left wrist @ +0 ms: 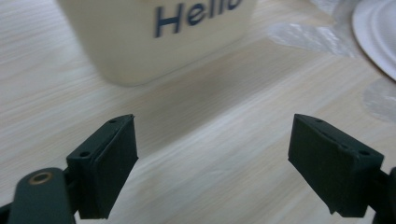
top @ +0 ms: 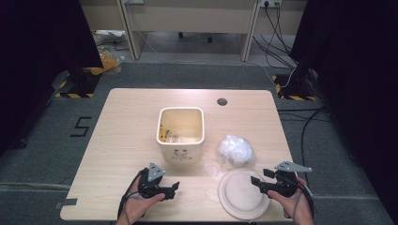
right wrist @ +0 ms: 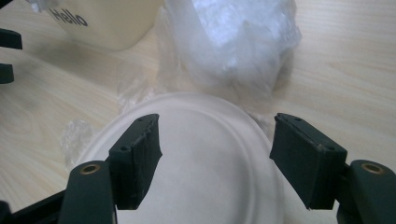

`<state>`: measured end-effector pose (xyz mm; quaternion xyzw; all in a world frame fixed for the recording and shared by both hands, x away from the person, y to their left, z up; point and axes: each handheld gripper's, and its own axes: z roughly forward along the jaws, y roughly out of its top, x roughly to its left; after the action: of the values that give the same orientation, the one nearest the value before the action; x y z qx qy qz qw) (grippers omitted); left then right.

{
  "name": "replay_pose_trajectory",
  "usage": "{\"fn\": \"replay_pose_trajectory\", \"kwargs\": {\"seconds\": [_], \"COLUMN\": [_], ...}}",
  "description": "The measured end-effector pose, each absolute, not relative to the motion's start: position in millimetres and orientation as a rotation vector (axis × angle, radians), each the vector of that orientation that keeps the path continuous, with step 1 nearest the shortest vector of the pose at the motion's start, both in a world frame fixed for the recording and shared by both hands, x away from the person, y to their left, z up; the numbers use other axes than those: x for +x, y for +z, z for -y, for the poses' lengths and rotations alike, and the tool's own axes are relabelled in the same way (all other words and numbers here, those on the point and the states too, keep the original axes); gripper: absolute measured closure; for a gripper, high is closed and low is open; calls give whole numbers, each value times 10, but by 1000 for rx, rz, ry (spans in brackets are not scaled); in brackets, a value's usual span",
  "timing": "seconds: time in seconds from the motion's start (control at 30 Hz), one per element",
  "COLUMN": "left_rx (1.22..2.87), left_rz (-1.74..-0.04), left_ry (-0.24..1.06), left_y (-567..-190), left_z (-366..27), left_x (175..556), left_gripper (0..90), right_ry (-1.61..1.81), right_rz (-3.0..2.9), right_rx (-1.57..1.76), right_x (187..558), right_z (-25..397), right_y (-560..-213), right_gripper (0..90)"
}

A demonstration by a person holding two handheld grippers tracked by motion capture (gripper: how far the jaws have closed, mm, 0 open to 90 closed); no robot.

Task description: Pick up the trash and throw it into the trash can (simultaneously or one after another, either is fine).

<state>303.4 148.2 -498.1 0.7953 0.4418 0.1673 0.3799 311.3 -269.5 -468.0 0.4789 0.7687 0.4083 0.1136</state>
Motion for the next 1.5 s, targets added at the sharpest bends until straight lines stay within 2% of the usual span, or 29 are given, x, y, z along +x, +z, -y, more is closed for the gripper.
{"fn": "replay_pose_trajectory", "kwargs": {"seconds": [0.1, 0.63, 0.87, 1.1, 1.5], "left_rx": [2058, 2113, 2168, 2165, 2207], "left_rz": [-1081, -1010, -933, -927, -840], "left_ry": [410, 369, 396, 384, 452], "left_y": [-4994, -5071, -5136, -5159, -5157], "left_z": [-1298, -895, -542, -415, -139], "left_x": [3023, 2963, 2985, 3020, 3012], "left_gripper": [149, 148, 148, 148, 145], "right_ry": [1179, 1145, 1154, 1159, 1138], "right_rz": [-2253, -2260, -2282, -2292, -2314], "right_rx": [1432, 1480, 1507, 1509, 1535], "right_x": [3039, 2931, 2940, 2959, 2986], "right_z": [2762, 2876, 2878, 2881, 2842], "right_y": [-4735, -4847, -4910, -4929, -5001], "right_gripper": [324, 318, 307, 286, 238]}}
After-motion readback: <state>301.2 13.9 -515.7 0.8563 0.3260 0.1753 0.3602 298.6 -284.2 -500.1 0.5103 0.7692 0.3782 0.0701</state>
